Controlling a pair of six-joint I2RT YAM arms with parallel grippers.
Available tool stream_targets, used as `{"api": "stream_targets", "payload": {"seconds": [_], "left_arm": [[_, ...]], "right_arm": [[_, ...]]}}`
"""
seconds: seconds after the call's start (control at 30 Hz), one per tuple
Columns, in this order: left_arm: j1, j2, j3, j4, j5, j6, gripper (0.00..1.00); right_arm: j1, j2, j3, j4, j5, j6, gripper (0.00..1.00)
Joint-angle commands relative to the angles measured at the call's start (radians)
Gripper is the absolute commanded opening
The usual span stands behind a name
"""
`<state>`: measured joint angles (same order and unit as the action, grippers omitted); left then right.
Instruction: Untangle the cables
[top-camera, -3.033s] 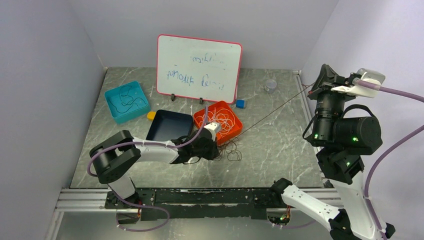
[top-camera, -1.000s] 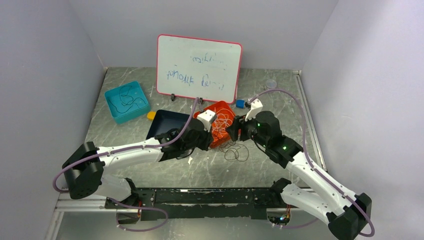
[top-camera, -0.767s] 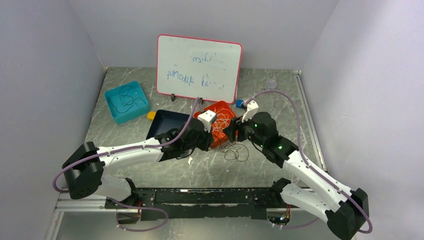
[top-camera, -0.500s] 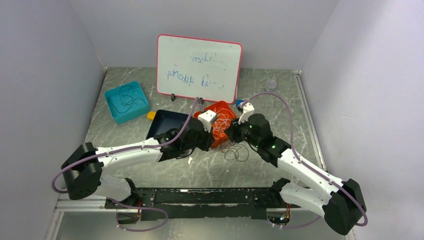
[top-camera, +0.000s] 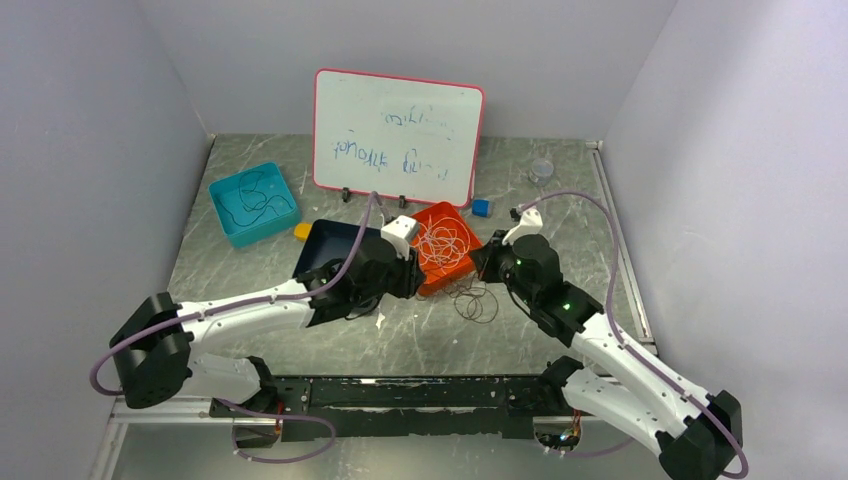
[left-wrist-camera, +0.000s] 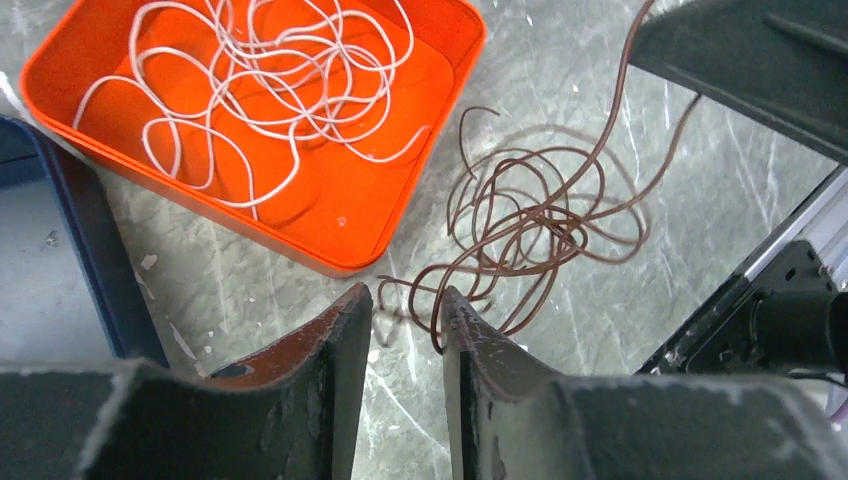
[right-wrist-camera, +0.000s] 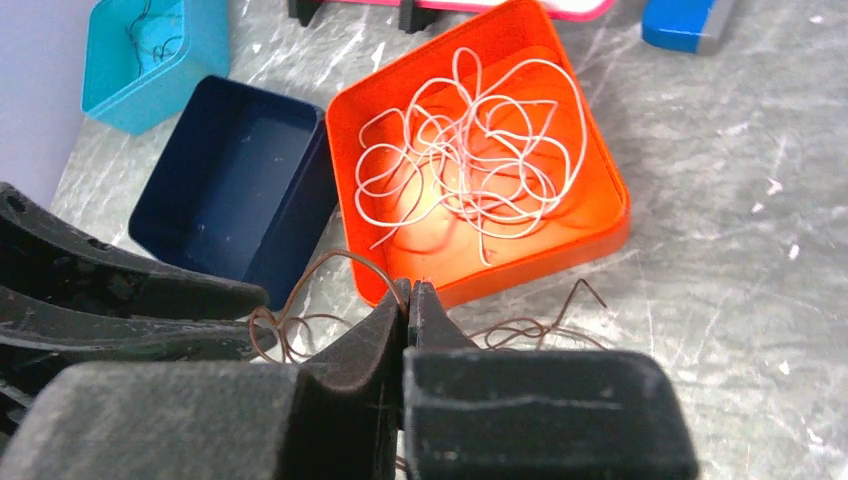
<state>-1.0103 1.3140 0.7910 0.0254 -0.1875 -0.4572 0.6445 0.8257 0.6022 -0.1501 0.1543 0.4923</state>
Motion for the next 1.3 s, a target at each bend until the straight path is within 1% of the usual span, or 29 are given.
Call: {"api": "stream_targets", "payload": {"seconds": [0.0,0.1,0.2,0.3,0.43,0.57,0.63,0.73,0.8,0.93,1.1,1.27], "left_arm": [[0.023,-0.050,-0.015,0.034,-0.034,-0.041,0.39],[0.030,-0.076,-0.030,0.053,-0.011,-0.038,0.49],[0.032,-0.095,-0.040,0.104,0.036,-0.022,0.59],[0.032,-0.085,-0.030,0.143,0.065,-0.003,0.64],[0.032,-0.058,-0.010,0.194,0.113,0.010,0.71],[0.032,-0.056,-0.025,0.289,0.194,0.017,0.78],[0.031,-0.038,-0.021,0.308,0.204,0.014,0.79],[0.032,0.015,0.016,0.296,0.195,0.020,0.78],[0.032,0.053,0.028,0.319,0.197,0.021,0.77],[0.031,0.126,0.059,0.362,0.243,0.026,0.76],[0.032,0.212,0.102,0.396,0.247,0.021,0.76],[0.032,0.330,0.159,0.417,0.239,0.013,0.74]], "right_arm": [[0.002,-0.028,0.046,-0.101,0.113,0.093,0.00],[0.002,-0.012,0.064,-0.110,0.106,0.094,0.00],[0.002,0.000,0.065,-0.075,0.047,0.085,0.00],[0.001,0.001,0.061,-0.041,0.009,0.101,0.00],[0.002,-0.006,0.063,-0.056,0.042,0.147,0.00],[0.003,0.001,0.073,-0.076,0.057,0.153,0.00],[0.002,-0.003,0.070,-0.054,0.028,0.142,0.00],[0.002,-0.012,0.065,-0.027,-0.019,0.133,0.00],[0.003,-0.020,0.072,-0.028,-0.020,0.138,0.00],[0.002,-0.037,0.106,-0.045,-0.011,0.143,0.00],[0.002,-0.055,0.156,-0.091,0.000,0.133,0.00],[0.002,-0.091,0.189,-0.112,0.002,0.160,0.00]]}}
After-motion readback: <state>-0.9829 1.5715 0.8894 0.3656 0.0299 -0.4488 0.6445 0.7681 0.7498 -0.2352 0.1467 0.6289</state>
